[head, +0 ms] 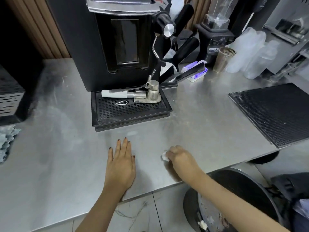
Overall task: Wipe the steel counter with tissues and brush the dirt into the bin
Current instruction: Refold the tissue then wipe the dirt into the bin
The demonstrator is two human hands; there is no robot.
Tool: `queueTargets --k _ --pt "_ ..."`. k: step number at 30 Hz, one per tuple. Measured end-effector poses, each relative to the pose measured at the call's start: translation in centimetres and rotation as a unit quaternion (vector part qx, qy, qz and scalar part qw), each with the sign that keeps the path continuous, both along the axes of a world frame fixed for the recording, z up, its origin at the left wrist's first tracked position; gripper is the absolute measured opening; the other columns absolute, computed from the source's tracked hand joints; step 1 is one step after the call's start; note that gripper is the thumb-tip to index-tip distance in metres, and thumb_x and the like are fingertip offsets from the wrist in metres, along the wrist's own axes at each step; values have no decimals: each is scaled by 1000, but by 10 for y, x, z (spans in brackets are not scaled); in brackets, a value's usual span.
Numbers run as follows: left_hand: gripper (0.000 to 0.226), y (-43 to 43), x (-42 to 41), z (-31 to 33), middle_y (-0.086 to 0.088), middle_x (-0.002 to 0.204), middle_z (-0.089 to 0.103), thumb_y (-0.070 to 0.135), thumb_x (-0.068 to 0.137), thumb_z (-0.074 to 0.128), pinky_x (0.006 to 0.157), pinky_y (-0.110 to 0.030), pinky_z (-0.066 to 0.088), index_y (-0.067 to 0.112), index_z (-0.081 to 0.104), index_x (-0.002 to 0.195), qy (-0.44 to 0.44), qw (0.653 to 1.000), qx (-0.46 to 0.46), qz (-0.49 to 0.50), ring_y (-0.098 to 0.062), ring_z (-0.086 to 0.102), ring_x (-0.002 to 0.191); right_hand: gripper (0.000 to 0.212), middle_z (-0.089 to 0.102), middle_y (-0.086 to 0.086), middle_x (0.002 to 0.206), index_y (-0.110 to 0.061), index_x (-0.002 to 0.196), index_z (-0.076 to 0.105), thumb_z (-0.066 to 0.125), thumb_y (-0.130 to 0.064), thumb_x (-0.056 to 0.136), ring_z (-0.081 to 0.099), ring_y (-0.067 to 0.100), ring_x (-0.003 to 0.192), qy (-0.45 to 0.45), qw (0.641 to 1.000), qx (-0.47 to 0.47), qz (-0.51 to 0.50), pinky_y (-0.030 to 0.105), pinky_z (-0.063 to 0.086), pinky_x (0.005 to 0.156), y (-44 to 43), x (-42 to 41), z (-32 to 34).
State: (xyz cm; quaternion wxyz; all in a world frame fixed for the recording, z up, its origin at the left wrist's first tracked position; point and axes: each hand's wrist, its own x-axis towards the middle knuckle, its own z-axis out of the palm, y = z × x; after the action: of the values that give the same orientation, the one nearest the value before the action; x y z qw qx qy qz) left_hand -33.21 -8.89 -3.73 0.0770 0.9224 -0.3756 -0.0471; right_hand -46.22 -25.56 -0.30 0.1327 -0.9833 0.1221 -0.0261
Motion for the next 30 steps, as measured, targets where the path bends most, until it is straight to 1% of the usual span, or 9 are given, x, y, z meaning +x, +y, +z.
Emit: queueTargets --k 2,6,7,8,15,21,24,27,30 --pt "76 0 1 -1 -1 157 2 38 80 -13 116 -39 -1 13 9 148 1 1000 -4 1 -20 -3 144 16 59 16 89 -6 84 65 50 -2 82 58 28 89 39 996 22 -73 28 46 75 -30 15 3" --pt "76 0 0 1 1 157 -1 39 79 -15 115 -37 -5 14 6 148 1 1000 -2 4 -18 -6 144 21 44 17 85 -6 68 36 28 -22 80 45 28 84 -1 972 13 -234 34 33 68 -87 75 5" --pt "77 1 0 1 2 156 -1 40 79 -15 115 -37 -5 15 5 148 0 1000 -2 5 -17 -6 144 38 51 20 91 13 84 54 33 -19 88 49 30 90 -11 968 2 -251 35 36 71 -91 88 2" --pt "77 1 1 1 2 156 -1 40 79 -15 115 -37 -5 14 6 148 -2 1000 -4 5 -17 -6 144 28 56 21 100 0 94 65 39 -12 92 53 31 98 12 969 3 -248 36 41 77 -87 96 1" --pt "75 0 -2 1 3 155 -3 44 81 -11 113 -33 -8 15 7 147 -5 999 -9 35 -9 -13 138 23 63 4 70 -14 73 71 57 1 62 61 25 67 -26 995 40 86 20 46 55 -19 34 -8" --pt "75 -1 -4 3 4 155 2 45 81 -9 116 -34 -3 14 8 147 -10 999 -1 44 -12 -5 142 27 55 20 117 3 111 60 41 -8 95 50 34 114 29 982 -48 -179 39 42 91 -126 81 18" --pt "78 -2 -6 6 5 155 2 46 79 -11 116 -33 -3 15 9 147 -5 999 4 52 -12 -4 143 23 62 19 102 2 99 64 44 3 87 59 34 100 12 989 -28 -146 36 48 82 -112 83 7" --pt "74 -8 -10 11 4 156 8 44 82 -7 116 -38 0 16 13 147 -13 996 31 85 -15 2 144 18 60 5 58 -13 58 65 54 1 54 61 23 56 -23 1000 -7 19 19 44 47 -87 30 -8" --pt "53 -39 -21 19 -4 154 21 31 95 16 115 -47 1 10 27 143 -31 987 53 151 -22 14 143 22 61 1 59 -16 60 66 50 -2 55 59 19 56 -32 996 5 82 19 42 48 -108 -17 -10"
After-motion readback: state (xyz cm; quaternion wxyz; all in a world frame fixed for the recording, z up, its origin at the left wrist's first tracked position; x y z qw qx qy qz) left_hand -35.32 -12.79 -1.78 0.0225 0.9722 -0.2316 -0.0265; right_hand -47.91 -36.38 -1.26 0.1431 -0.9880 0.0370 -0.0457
